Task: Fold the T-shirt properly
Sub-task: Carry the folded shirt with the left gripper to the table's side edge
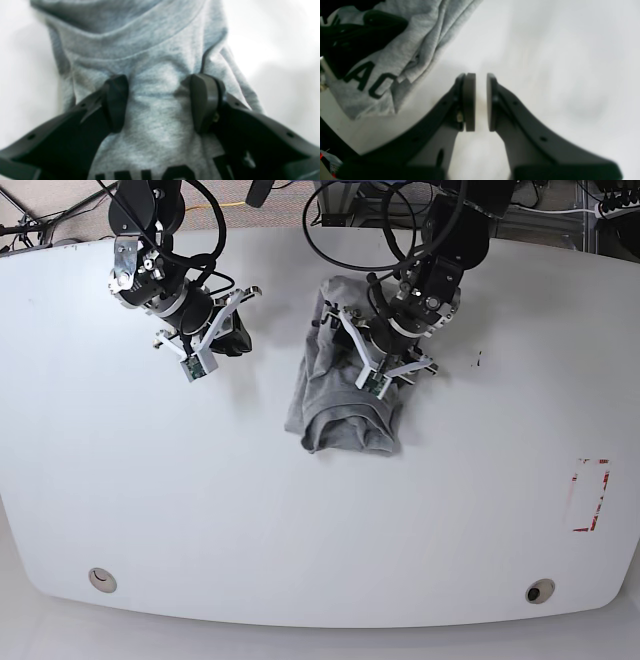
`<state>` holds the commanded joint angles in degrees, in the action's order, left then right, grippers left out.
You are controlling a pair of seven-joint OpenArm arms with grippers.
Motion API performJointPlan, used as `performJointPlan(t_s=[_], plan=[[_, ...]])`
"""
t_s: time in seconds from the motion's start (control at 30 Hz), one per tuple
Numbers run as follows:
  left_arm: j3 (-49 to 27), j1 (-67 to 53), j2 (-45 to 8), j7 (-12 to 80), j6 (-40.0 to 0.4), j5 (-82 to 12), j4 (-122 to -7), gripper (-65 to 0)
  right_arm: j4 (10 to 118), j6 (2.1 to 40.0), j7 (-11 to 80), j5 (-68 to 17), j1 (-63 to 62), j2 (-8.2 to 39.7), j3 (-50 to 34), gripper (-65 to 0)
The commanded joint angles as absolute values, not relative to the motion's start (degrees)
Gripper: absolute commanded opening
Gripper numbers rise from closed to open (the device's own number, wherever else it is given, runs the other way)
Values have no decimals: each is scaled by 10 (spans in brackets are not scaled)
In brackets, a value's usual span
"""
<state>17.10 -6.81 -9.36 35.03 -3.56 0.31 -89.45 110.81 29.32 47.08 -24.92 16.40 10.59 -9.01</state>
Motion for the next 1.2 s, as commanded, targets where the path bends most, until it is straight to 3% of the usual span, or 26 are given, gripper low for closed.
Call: performJointPlan(t_s=[0.1,0.27,0.43,0.57,0.8,0.97,1.2], plan=[[131,-68,-132,350,-79,3,-881,-286,1113,292,471,-249,163,106,-90,-583],[0,-80,-189,350,-166,3,-834,-287,1113,292,471,-247,164,106,-90,-583],[-101,-58,-262,348,-256,3,-720,-290,1114,293,471,-248,167,106,-90,-583],[-154,-36,-318,303,-295,2,-625,-290,1114,293,471,-247,167,106,-90,-585],[-175,-32,-386,268,-348,-1,-582,-290,1115,294,471,-248,169,106,-90,-585],[-228,-32,-397,285,-400,-37,-625,-290,1115,294,471,-247,169,106,-90,-585],[-244,-37,-385,330,-400,-37,-771,-290,1114,294,467,-246,169,106,-90,-585]])
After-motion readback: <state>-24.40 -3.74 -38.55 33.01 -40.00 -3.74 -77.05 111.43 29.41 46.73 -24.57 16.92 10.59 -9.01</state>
